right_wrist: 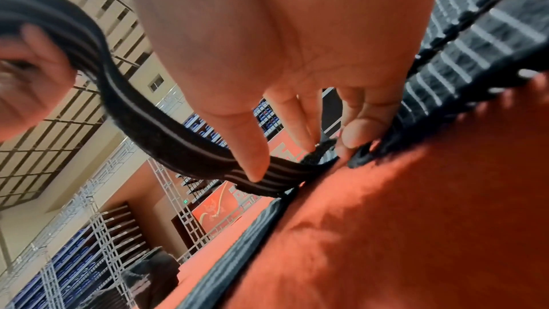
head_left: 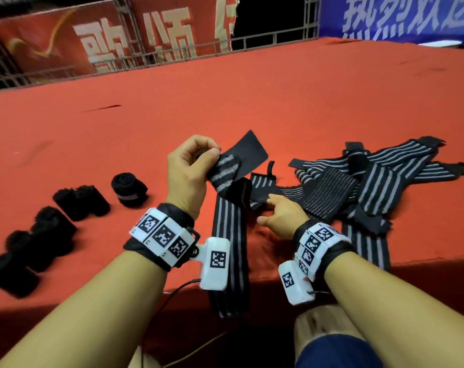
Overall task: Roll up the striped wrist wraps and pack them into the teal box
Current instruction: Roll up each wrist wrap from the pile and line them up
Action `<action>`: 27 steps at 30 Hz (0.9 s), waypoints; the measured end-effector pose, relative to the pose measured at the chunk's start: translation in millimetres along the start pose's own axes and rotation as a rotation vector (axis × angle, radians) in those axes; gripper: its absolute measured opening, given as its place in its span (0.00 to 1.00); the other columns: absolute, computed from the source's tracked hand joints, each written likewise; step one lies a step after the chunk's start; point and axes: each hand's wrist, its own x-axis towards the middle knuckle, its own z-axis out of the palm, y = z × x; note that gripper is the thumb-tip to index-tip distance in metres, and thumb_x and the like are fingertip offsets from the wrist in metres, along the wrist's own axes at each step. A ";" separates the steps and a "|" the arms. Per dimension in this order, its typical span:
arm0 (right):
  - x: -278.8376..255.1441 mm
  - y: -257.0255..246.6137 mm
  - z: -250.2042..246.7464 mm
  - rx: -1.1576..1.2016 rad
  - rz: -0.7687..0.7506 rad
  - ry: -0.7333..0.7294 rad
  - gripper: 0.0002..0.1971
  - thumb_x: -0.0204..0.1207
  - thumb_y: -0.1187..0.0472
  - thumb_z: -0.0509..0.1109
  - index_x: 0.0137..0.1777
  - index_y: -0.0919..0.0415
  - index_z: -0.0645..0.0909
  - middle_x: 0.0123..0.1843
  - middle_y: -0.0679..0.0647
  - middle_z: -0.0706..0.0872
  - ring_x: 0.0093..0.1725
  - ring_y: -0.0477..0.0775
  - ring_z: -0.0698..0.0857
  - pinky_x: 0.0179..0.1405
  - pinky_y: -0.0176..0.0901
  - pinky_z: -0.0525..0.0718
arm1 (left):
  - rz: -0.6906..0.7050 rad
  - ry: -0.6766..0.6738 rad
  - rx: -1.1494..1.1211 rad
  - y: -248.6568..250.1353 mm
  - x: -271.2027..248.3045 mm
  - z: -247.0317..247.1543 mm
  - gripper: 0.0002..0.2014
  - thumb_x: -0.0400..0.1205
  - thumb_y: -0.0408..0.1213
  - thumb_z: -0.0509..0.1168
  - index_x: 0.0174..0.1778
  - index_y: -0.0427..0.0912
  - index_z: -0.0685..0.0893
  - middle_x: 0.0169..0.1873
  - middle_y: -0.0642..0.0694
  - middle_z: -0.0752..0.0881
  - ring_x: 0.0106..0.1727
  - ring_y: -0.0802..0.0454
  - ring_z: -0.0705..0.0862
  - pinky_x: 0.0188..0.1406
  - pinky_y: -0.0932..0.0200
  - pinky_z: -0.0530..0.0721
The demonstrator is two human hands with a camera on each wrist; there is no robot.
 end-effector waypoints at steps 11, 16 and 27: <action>6.5 0.5 -16.7 0.248 0.164 0.227 0.42 0.80 0.52 0.74 0.86 0.69 0.59 0.90 0.58 0.54 0.87 0.57 0.59 0.82 0.40 0.58 | 0.006 0.085 -0.034 13.8 -1.6 -24.9 0.06 0.73 0.41 0.68 0.36 0.42 0.82 0.25 0.53 0.74 0.28 0.55 0.69 0.29 0.60 0.67; -1.7 -2.9 -47.4 0.523 0.407 0.509 0.44 0.79 0.57 0.76 0.87 0.67 0.54 0.90 0.59 0.37 0.84 0.64 0.65 0.77 0.46 0.67 | -0.035 0.093 -0.074 15.0 -3.8 -28.6 0.04 0.78 0.31 0.63 0.41 0.41 0.83 0.32 0.53 0.83 0.36 0.56 0.81 0.41 0.59 0.83; -25.3 -44.8 -28.4 0.279 -0.356 0.219 0.28 0.62 0.58 0.86 0.64 0.51 0.86 0.64 0.48 0.86 0.63 0.53 0.83 0.69 0.51 0.79 | -0.012 0.042 -0.076 27.5 -5.5 -17.7 0.04 0.79 0.29 0.65 0.47 0.38 0.84 0.38 0.51 0.89 0.45 0.51 0.88 0.50 0.54 0.88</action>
